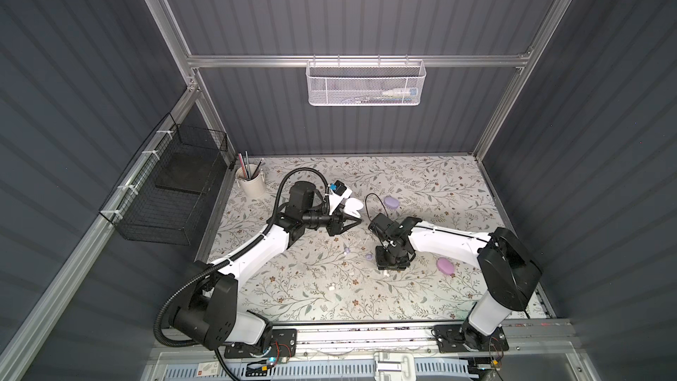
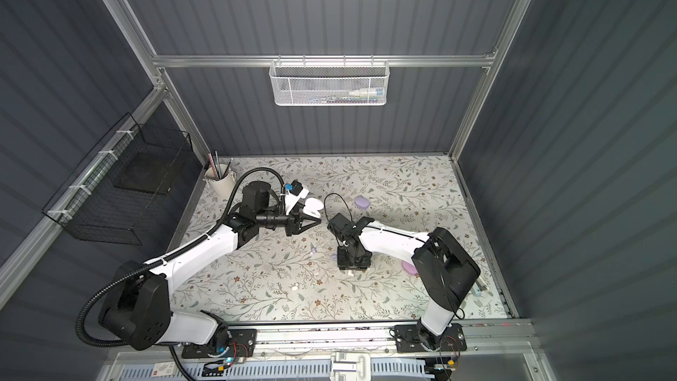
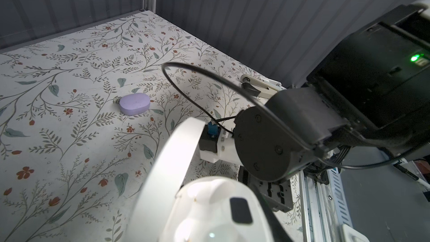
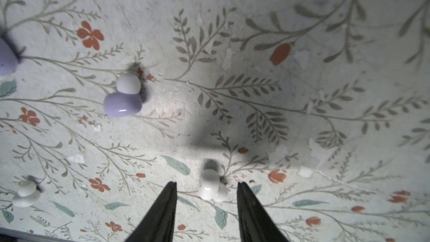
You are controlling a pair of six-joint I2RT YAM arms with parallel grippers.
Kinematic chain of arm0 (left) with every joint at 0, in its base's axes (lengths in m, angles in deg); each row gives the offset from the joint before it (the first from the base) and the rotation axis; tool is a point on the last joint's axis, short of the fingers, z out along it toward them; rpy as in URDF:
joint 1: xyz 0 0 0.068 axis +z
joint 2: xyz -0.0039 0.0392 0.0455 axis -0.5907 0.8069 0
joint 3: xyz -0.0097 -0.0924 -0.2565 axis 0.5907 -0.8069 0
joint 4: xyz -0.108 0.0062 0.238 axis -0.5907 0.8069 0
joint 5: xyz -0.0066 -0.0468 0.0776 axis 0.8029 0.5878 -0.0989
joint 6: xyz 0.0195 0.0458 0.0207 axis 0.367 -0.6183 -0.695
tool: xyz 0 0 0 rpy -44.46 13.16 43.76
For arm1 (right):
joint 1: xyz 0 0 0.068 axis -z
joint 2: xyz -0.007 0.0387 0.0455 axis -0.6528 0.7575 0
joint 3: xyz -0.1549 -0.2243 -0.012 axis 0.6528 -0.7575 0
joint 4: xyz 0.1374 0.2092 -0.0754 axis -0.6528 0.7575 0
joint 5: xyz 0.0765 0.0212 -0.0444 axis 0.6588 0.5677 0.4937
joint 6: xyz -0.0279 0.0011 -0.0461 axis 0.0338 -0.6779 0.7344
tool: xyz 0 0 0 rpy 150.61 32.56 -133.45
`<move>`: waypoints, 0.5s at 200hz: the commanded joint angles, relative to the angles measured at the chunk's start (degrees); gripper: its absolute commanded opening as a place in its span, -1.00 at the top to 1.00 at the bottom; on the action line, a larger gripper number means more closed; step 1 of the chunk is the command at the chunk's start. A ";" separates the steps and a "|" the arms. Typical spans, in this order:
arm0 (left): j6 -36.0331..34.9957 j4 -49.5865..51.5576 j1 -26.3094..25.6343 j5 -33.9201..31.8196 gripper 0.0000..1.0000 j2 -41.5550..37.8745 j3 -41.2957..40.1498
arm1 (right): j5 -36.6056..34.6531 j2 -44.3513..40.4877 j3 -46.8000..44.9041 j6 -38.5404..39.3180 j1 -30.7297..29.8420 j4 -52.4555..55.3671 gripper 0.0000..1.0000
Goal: Insert wireless bluetooth earbuds into charging case
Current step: Pick up the wireless bluetooth earbud from the bottom-center of the table.
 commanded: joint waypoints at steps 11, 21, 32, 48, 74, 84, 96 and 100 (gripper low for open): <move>-0.53 1.34 0.51 1.70 0.53 -1.69 -0.51 | -0.54 1.42 0.81 -0.64 -0.64 1.95 0.13; -0.56 1.46 0.55 1.73 0.53 -1.69 -0.49 | -0.37 1.75 0.81 -0.64 -0.65 1.94 0.15; -0.62 1.57 0.55 1.73 0.52 -1.63 -0.40 | -0.30 2.21 0.81 -0.64 -0.74 1.90 0.17; -0.65 1.82 0.63 1.84 0.52 -1.65 -0.36 | -0.11 2.65 0.89 -0.62 -0.85 1.80 0.20; -0.74 2.07 0.64 1.79 0.52 -1.78 -0.29 | -0.25 3.30 1.08 -0.42 -0.84 1.92 0.30; -0.80 2.16 0.64 1.77 0.52 -1.78 -0.31 | -0.30 3.53 1.07 -0.46 -0.83 1.95 0.32; -0.84 2.12 0.72 1.75 0.52 -1.78 -0.28 | -0.39 3.75 1.08 -0.45 -0.83 2.10 0.36; -0.84 2.11 0.72 1.79 0.52 -1.78 -0.28 | -0.45 3.83 1.08 -0.46 -0.84 2.09 0.37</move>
